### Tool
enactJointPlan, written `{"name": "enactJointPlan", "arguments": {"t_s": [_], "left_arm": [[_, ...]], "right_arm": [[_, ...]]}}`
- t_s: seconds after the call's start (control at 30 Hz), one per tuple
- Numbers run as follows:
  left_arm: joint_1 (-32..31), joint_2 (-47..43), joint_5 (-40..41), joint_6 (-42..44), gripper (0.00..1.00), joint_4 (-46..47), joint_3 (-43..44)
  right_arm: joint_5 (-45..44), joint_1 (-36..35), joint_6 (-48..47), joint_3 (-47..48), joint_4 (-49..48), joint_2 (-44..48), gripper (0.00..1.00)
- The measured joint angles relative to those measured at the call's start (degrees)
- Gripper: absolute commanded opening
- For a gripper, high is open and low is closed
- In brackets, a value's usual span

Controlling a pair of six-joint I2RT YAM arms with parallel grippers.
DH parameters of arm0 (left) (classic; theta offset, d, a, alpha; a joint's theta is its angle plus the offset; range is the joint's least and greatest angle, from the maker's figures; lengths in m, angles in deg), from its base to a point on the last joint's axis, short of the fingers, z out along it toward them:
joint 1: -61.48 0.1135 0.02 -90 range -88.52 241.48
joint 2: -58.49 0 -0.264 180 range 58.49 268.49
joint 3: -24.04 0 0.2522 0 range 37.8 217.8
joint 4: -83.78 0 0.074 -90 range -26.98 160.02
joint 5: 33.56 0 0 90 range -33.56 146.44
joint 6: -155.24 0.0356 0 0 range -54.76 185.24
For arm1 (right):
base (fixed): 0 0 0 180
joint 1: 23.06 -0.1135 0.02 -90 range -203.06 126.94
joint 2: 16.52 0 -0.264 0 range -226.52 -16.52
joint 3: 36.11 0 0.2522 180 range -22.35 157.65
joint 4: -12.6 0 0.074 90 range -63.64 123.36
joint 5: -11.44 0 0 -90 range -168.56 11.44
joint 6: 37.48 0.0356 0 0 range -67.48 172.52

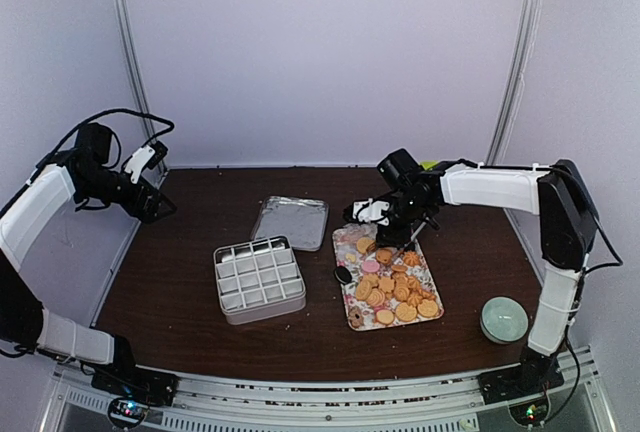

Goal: Pack the cookies
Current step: Pick up the clamp from the plate.

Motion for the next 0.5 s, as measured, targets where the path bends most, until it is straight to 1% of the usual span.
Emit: {"name": "enactJointPlan", "arguments": {"t_s": [0.1,0.33,0.5], "left_arm": [[-0.11,0.02,-0.15,-0.2,0.98,0.02,0.02],[-0.28,0.46,-0.31,-0.63,0.98,-0.07,0.35],[-0.28,0.61,-0.35,-0.68,0.98,-0.15,0.68]], "right_arm": [[-0.39,-0.2,-1.2,0.0,0.04,-1.03,0.58],[-2.16,-1.14,-2.91,0.0,-0.33,-2.64,0.49],[-3.85,-2.49,-4.31,0.04,-0.96,-4.31,0.46]]}}
